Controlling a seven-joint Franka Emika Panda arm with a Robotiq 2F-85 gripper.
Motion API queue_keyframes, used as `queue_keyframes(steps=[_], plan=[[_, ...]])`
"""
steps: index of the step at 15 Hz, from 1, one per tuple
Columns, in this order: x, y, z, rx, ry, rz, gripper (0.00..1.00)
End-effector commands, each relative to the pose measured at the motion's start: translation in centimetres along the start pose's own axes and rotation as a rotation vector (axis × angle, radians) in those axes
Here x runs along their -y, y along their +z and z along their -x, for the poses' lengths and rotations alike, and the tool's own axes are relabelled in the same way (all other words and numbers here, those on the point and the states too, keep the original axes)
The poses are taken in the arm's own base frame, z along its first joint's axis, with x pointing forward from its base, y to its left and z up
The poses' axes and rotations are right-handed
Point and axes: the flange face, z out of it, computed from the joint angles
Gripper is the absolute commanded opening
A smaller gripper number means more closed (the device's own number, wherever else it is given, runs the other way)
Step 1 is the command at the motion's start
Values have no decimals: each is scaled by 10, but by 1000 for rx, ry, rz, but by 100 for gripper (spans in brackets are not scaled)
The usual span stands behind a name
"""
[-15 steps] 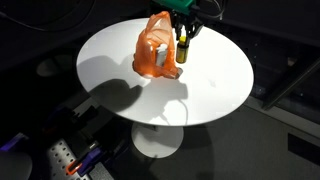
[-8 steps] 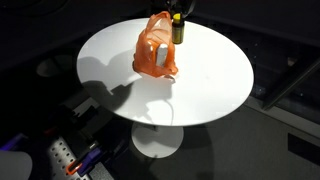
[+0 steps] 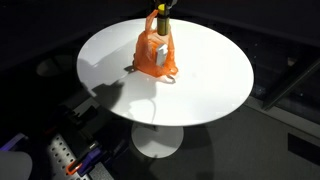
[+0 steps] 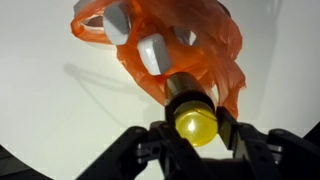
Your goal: Place the yellow bottle in the plastic bag
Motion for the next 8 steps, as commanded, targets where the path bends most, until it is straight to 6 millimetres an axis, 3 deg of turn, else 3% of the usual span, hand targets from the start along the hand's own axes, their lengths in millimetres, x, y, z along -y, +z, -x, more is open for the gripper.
queue_keyframes(steps=[1, 8], plan=[[5, 4, 9, 25, 9, -38, 20], [1, 41, 16, 91, 28, -14, 20]])
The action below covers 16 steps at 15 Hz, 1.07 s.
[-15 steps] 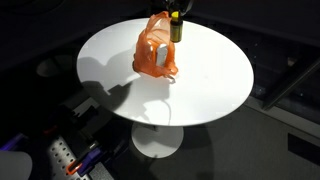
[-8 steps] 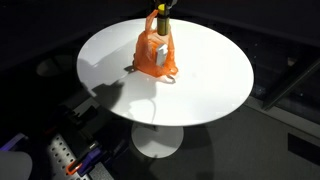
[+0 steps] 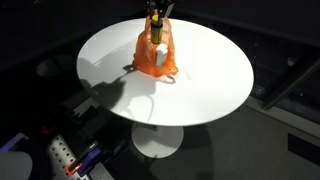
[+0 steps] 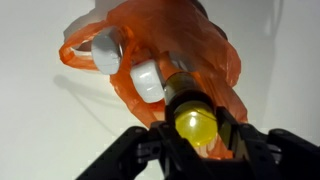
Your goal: Place the yellow bottle in the plastic bag
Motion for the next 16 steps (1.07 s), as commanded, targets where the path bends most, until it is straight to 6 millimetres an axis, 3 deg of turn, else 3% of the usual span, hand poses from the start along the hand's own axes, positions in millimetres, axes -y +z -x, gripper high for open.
queue_keyframes(steps=[1, 10, 16], plan=[[-2, 14, 0, 28, 16, 0, 20], [1, 67, -1, 81, 4, 2, 20], [1, 85, -2, 63, 1, 18, 21]])
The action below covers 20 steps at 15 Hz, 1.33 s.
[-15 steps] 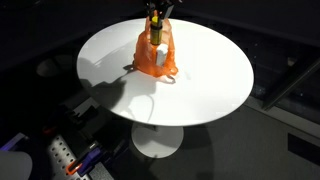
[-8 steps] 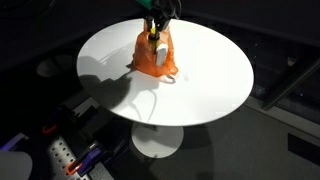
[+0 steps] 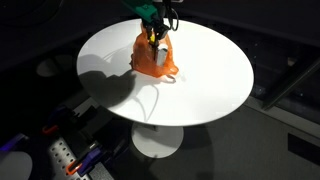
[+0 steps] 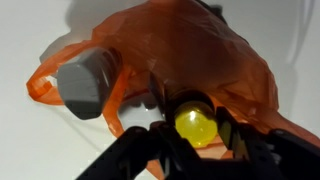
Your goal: Place the yellow bottle in the plastic bag
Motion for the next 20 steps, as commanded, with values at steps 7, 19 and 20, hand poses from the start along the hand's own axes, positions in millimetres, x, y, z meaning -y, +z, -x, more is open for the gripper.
queue_keyframes(steps=[7, 19, 20], plan=[[-3, -19, 1, -3, -8, 6, 100], [-83, -107, 19, -10, 39, 203, 100], [-87, -113, 20, -13, 45, 209, 100]])
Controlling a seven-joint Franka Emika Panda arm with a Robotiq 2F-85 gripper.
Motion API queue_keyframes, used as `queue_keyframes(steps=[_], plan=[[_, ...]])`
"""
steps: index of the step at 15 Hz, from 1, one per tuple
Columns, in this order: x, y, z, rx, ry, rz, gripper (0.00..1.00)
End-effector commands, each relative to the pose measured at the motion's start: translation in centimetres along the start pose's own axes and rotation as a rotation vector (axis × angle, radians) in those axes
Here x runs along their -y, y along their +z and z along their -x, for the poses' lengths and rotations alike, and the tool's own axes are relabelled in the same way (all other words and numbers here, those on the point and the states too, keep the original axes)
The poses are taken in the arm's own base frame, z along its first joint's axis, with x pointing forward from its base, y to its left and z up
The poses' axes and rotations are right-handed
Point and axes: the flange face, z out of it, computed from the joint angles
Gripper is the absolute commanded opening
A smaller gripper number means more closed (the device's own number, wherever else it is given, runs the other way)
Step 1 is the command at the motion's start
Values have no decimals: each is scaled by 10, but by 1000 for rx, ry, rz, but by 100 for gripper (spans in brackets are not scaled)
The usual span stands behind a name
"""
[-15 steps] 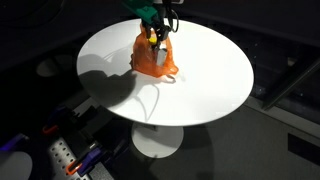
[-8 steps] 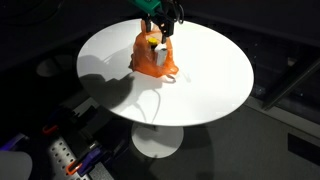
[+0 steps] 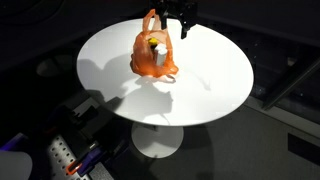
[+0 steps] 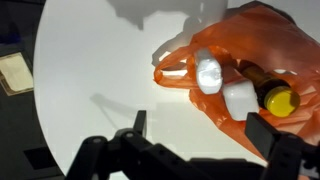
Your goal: Place the yellow bottle in the plastic bag
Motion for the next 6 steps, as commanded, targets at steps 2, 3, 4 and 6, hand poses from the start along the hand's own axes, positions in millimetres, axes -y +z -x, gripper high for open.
queue_keyframes(steps=[2, 3, 4, 6], plan=[[-19, -26, 15, 18, 31, 26, 100], [-16, -16, 5, 1, 17, 13, 100], [-18, -19, 7, 8, 21, 12, 100], [-19, -21, 8, 11, 22, 11, 100]])
